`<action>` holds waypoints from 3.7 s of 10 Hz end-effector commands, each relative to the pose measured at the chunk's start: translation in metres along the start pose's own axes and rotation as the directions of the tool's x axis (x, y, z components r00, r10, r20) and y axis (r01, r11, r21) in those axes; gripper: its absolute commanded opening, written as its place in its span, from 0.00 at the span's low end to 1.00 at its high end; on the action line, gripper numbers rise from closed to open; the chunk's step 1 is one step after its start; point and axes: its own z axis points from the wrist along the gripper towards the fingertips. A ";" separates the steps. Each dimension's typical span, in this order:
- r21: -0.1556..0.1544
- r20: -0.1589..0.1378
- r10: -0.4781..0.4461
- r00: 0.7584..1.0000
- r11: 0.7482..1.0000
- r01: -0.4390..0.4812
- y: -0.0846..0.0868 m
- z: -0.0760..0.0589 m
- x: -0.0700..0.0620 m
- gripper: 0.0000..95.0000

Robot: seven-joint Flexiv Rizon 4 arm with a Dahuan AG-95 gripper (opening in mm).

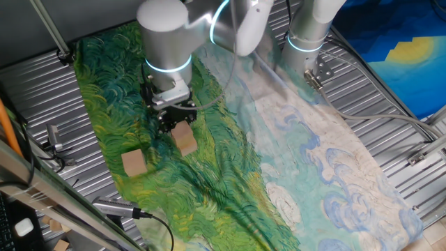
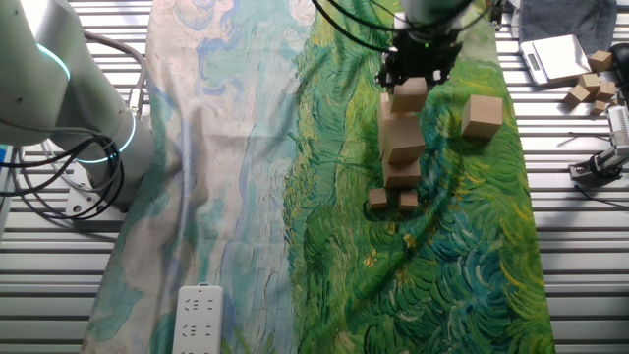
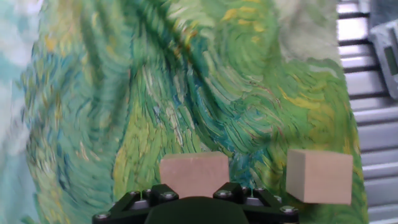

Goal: Stack the blocks into a pyramid shape

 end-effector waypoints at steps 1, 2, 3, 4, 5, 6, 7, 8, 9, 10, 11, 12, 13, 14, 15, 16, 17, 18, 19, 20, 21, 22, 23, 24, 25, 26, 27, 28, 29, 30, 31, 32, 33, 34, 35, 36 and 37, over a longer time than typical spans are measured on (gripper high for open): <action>-0.013 0.007 -0.034 0.999 0.999 0.034 0.003 0.000 0.006 0.00; -0.017 0.011 -0.041 0.999 0.999 0.041 0.004 0.000 0.008 0.00; -0.021 0.013 -0.046 0.999 0.999 0.046 0.004 0.000 0.009 0.00; -0.022 0.014 -0.050 0.999 0.998 0.051 0.004 0.000 0.009 0.00; -0.026 0.013 -0.051 0.999 0.998 0.051 0.004 0.001 0.010 0.00; -0.026 0.007 -0.046 0.999 0.999 0.046 0.004 0.001 0.010 0.00; -0.026 0.002 -0.015 1.000 1.000 0.015 0.005 0.003 0.013 0.00; -0.030 0.003 -0.002 1.000 1.000 0.002 0.005 0.005 0.017 0.00; -0.031 0.005 -0.001 1.000 1.000 0.002 0.005 0.007 0.018 0.00; -0.031 0.004 0.005 1.000 1.000 -0.005 0.006 0.008 0.019 0.00; -0.031 0.004 0.010 1.000 0.999 -0.010 0.007 0.008 0.019 0.00; -0.032 0.004 0.012 1.000 0.999 -0.012 0.008 0.009 0.019 0.00; -0.032 0.003 0.016 1.000 0.999 -0.016 0.010 0.010 0.019 0.00; -0.032 0.003 0.020 1.000 0.999 -0.020 0.012 0.011 0.019 0.00; -0.035 0.003 0.018 1.000 0.999 -0.017 0.014 0.012 0.019 0.00; -0.035 0.004 0.017 1.000 0.999 -0.017 0.016 0.013 0.019 0.00; -0.034 0.003 0.016 1.000 0.999 -0.016 0.016 0.013 0.019 0.00; -0.030 0.003 0.015 1.000 0.999 -0.015 0.016 0.014 0.020 0.00; -0.021 0.003 0.024 1.000 1.000 -0.024 0.015 0.016 0.021 0.00; -0.015 0.007 0.023 1.000 1.000 -0.023 0.014 0.019 0.023 0.00; -0.015 0.010 0.021 1.000 1.000 -0.021 0.013 0.021 0.024 0.00; -0.018 0.013 0.024 1.000 1.000 -0.024 0.014 0.020 0.025 0.00; -0.014 0.013 0.024 1.000 1.000 -0.024 0.014 0.018 0.027 0.00; -0.015 0.008 0.024 1.000 1.000 -0.024 0.015 0.017 0.028 0.00; -0.015 0.007 0.027 1.000 1.000 -0.027 0.016 0.017 0.029 0.00; -0.015 0.006 0.031 1.000 0.999 -0.031 0.016 0.017 0.029 0.00; -0.014 0.006 0.037 0.999 0.999 -0.037 0.016 0.017 0.029 0.00; -0.014 0.006 0.038 0.999 0.999 -0.038 0.016 0.017 0.029 0.00; -0.012 0.007 0.042 0.999 0.999 -0.042 0.016 0.017 0.029 0.00; -0.007 0.006 0.049 0.999 0.999 -0.049 0.015 0.017 0.029 0.00; -0.004 0.006 0.050 0.999 0.999 -0.050 0.015 0.018 0.029 0.00; -0.004 0.008 0.050 0.999 0.999 -0.050 0.015 0.018 0.029 0.00; -0.002 0.008 0.051 0.999 0.999 -0.051 0.015 0.019 0.029 0.00; -0.002 0.008 0.052 0.999 0.999 -0.052 0.015 0.019 0.029 0.00; -0.001 0.008 0.052 0.999 0.999 -0.052 0.015 0.019 0.029 0.00; 0.000 0.008 0.053 0.999 0.999 -0.053 0.015 0.019 0.029 0.00; 0.001 0.008 0.054 0.999 0.999 -0.054 0.015 0.019 0.029 0.00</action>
